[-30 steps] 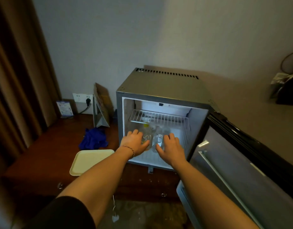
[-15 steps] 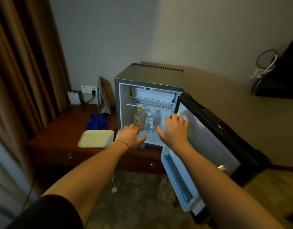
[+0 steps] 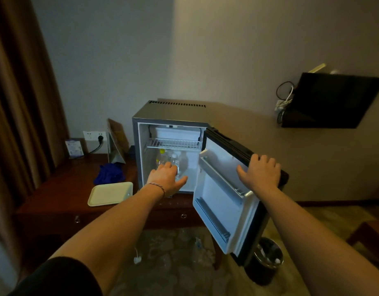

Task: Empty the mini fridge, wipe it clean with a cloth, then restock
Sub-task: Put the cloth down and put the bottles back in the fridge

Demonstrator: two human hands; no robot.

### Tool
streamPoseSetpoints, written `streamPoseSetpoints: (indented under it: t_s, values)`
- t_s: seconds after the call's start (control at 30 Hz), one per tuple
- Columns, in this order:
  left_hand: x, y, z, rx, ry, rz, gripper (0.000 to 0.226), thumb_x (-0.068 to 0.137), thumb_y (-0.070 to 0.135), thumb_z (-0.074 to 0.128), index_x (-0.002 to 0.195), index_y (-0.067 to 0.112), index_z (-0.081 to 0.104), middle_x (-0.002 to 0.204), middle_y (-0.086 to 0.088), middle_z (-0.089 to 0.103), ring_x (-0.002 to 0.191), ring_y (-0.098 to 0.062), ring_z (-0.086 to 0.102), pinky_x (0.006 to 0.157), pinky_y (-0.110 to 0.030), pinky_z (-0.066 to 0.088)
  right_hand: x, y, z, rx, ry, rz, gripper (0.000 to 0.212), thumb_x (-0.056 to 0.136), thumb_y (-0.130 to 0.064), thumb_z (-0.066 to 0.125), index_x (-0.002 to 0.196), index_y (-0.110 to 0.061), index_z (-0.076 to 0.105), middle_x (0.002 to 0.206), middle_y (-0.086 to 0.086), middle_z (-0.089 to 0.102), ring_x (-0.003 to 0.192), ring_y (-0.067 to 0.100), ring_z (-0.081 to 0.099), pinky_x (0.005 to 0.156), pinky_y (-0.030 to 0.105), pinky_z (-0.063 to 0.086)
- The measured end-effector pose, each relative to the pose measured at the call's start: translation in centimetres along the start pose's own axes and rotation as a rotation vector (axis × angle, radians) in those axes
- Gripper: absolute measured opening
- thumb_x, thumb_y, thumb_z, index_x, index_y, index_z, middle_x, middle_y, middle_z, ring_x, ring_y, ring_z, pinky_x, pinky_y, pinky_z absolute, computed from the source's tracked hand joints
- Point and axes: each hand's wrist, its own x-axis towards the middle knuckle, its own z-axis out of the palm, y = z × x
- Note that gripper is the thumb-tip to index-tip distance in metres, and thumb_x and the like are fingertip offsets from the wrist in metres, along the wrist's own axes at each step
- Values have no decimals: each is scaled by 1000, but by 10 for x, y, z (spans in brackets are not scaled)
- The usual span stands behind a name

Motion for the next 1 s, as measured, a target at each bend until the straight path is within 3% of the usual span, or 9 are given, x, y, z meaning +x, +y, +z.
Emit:
streamPoseSetpoints:
  t_s: [0.17,0.33,0.53,0.7,0.83,1.0]
  values:
    - [-22,-6,-2,-18,-23,0,58,93,67,38,119,18,55,124,-6,52,114,-26,49,95,-45,47,-18,11,-11,16,-124,-121,58,98,-60,41,127,-10,47,129,17,52,117,31,49,98,41,41]
    - [-42,-19,-5,-1,-20,-1,60,91,70,37,121,21,57,124,-5,53,115,-25,51,94,-45,48,-41,-20,-24,30,-100,-199,50,97,-59,42,112,-13,51,118,15,56,108,31,51,90,41,42]
    - [-60,-47,-29,-18,40,-56,58,93,69,35,115,19,56,119,-7,52,109,-27,51,90,-45,49,-51,-65,-38,166,-101,-339,50,96,-59,46,120,-15,50,116,11,59,106,28,52,88,41,47]
    - [-71,-79,-39,-3,42,-106,61,93,69,35,118,18,55,120,-6,52,109,-25,51,91,-46,49,-49,-100,-27,269,-99,-475,60,97,-60,45,135,-14,47,129,8,56,119,26,46,98,41,46]
    - [-72,-107,-41,2,33,-175,58,92,69,36,112,18,56,116,-6,52,106,-25,51,90,-47,50,-40,-128,-22,434,-145,-534,69,101,-62,37,148,-11,40,149,8,43,141,24,29,115,42,34]
    - [-57,-134,-41,-22,45,-238,55,92,69,38,110,20,57,116,-4,52,105,-23,51,88,-45,50,-19,-165,-23,488,-191,-633,78,98,-70,32,151,-14,37,158,7,32,147,23,25,119,40,23]
